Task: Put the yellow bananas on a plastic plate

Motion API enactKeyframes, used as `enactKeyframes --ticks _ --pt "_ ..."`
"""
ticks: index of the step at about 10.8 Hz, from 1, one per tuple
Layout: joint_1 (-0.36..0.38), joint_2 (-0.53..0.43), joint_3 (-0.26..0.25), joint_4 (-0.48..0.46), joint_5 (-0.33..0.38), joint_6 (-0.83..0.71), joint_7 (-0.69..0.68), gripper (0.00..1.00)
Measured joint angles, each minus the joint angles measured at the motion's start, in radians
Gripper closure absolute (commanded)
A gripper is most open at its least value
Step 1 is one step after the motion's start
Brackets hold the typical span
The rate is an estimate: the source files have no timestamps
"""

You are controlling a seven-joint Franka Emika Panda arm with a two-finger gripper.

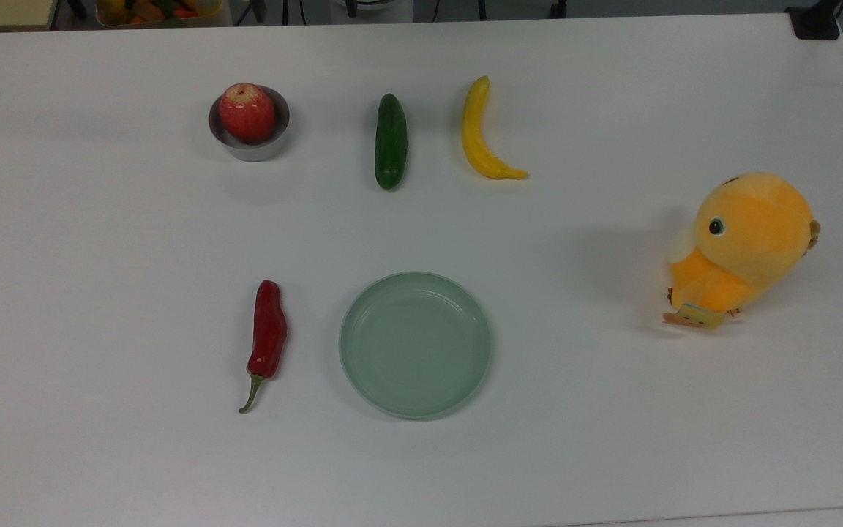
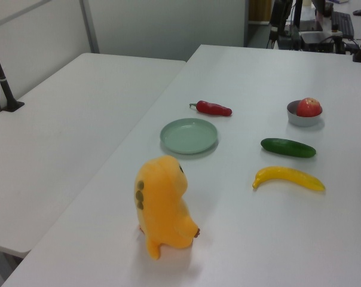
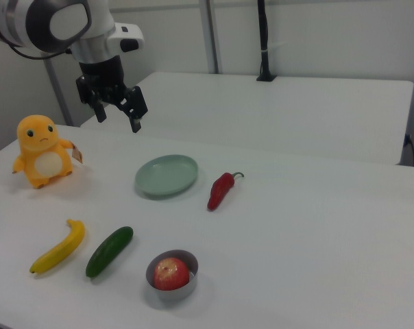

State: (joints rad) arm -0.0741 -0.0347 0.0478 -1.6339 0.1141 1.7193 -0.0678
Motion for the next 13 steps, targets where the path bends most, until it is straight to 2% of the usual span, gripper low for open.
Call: enactKeyframes --ticks 8,11,13 --pt "0.008 0.002 0.005 -0.029 0.000 -0.019 -0.004 0.00" --pt "0.093 0.006 0.011 -0.062 0.000 -0.169 -0.005 0.00" --pt "0.130 0.006 0.055 -0.098 0.000 -0.235 -0.004 0.00"
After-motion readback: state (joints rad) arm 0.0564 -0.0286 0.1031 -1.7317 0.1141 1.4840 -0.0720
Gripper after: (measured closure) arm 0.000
